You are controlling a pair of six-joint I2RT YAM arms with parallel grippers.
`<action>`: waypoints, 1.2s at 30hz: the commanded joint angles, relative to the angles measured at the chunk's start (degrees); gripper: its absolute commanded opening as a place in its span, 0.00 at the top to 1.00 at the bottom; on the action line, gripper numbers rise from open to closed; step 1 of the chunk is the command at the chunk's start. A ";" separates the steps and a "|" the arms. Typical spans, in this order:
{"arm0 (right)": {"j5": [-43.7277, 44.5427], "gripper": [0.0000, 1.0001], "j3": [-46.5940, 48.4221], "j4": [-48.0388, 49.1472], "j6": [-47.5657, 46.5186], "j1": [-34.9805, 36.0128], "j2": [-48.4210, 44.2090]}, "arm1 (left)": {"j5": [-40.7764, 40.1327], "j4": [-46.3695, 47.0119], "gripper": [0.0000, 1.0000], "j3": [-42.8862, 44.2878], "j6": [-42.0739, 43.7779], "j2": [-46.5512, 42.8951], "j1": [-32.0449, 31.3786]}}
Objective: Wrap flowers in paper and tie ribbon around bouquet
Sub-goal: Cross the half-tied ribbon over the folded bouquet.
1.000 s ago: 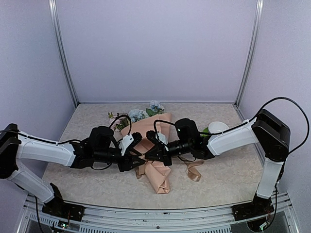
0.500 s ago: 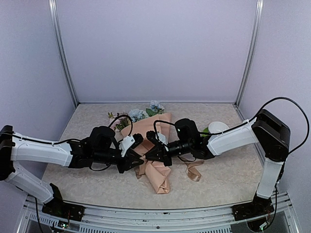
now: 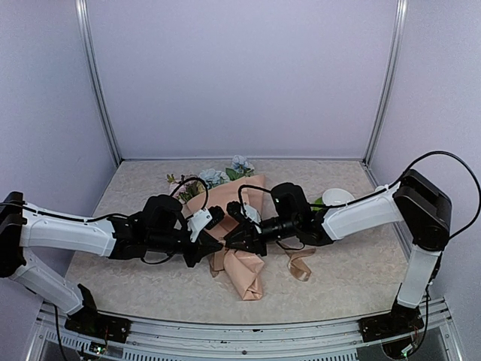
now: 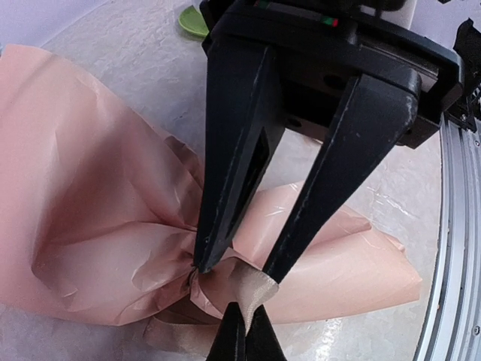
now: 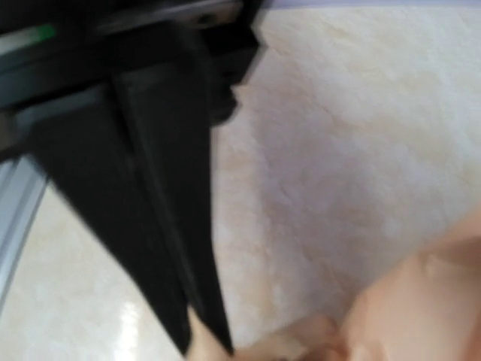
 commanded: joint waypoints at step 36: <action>33.53 0.58 -16.35 -35.96 35.80 -18.43 -18.32 | -3.57 5.20 1.00 -2.31 -1.35 -0.60 -2.38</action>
